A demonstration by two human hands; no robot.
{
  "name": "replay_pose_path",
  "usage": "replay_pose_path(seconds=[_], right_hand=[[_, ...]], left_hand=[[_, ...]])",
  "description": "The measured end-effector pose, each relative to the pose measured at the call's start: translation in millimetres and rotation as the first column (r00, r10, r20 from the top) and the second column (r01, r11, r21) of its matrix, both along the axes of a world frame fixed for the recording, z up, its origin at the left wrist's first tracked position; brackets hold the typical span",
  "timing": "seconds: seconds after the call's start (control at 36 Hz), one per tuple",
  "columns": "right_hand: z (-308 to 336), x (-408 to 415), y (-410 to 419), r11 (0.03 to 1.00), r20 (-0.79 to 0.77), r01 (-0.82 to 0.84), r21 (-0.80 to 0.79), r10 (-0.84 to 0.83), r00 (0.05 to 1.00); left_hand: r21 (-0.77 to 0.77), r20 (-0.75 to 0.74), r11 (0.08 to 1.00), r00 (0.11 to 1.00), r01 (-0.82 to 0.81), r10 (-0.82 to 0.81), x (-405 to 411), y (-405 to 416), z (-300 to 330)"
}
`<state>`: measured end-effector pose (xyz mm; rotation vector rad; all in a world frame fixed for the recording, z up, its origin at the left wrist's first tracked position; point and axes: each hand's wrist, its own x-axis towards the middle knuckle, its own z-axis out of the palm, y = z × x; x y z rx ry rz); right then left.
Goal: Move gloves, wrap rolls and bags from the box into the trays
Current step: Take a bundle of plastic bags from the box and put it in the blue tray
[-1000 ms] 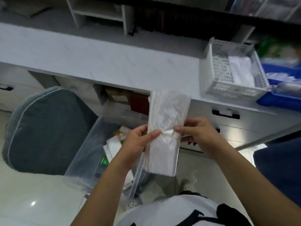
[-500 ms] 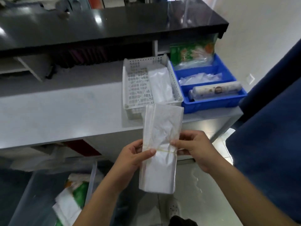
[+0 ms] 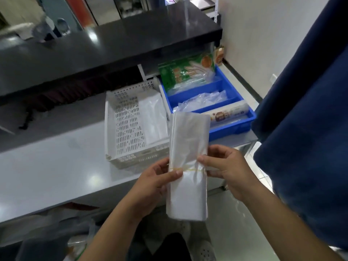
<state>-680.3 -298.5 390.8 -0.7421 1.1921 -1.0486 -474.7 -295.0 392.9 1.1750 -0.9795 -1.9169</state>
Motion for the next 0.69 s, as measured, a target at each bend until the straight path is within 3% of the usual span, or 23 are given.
replay_pose_path(seconds=[0.14, 0.22, 0.42, 0.58, 0.69], right_hand=[[8.3, -16.9, -27.6, 0.989, 0.164, -0.119, 0.092, 0.103, 0.981], [19.7, -19.7, -48.0, 0.988, 0.173, -0.127, 0.083, 0.111, 0.979], [52.5, -11.1, -110.7, 0.999, -0.095, -0.011, -0.051, 0.006, 0.995], [82.5, -3.6, -153.5, 0.975, -0.39, -0.139, -0.175, 0.061, 0.919], [91.5, -2.5, -173.3, 0.968, -0.445, -0.198, -0.152, 0.111, 0.889]], left_hand=[[-0.031, -0.085, 0.997, 0.994, 0.067, -0.069, -11.5, -35.7, 1.6], [-0.059, -0.072, 0.99, 0.989, 0.125, -0.129, -12.9, -63.5, 6.1], [-0.169, -0.047, 0.976, 0.988, 0.135, -0.145, -11.4, -135.3, 20.9], [-0.244, -0.064, 0.966, 0.993, 0.083, -0.102, -1.1, -192.9, 30.6], [-0.269, -0.066, 0.962, 0.996, 0.046, -0.066, -0.2, -216.5, 32.6]])
